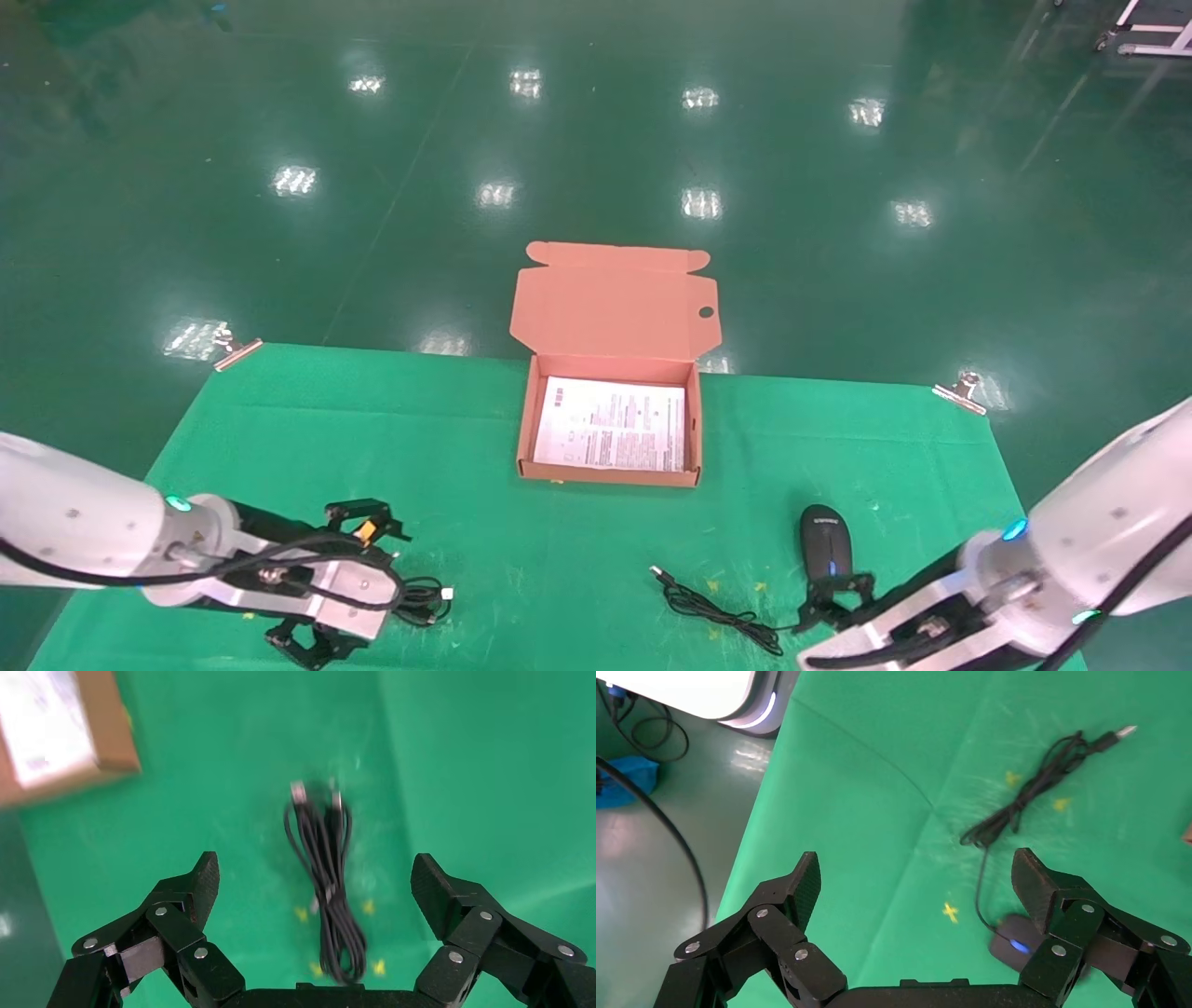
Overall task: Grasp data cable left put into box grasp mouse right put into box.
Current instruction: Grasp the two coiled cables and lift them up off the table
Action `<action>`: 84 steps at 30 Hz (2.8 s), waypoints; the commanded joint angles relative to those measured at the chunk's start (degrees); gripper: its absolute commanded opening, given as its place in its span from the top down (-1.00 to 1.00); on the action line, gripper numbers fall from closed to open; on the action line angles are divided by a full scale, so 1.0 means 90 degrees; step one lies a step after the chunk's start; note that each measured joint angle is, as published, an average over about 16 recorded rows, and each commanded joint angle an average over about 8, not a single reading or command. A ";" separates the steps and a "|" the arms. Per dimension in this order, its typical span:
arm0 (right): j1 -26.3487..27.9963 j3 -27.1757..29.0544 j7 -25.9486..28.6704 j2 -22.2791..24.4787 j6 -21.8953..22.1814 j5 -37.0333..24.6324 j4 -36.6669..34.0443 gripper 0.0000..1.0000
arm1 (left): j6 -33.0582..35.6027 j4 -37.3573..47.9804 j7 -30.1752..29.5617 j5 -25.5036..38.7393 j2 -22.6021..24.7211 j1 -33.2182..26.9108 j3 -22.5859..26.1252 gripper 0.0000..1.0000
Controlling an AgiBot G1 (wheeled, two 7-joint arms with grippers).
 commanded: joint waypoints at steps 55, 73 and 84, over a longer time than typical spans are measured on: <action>-0.0944 -0.0029 -0.0560 -0.1977 0.2676 -0.0684 -0.3778 1.00 | -0.1358 0.5697 0.0861 -0.0016 0.1608 -0.0748 -0.0265 1.00; -0.0935 -0.0030 -0.0548 -0.1968 0.2645 -0.0676 -0.3746 1.00 | -0.1344 0.5647 0.0847 -0.0007 0.1600 -0.0738 -0.0258 1.00; -0.0813 0.0095 -0.0399 -0.1729 0.2638 -0.0561 -0.3572 1.00 | -0.1212 0.5519 0.0952 -0.0057 0.1438 -0.0794 -0.0287 1.00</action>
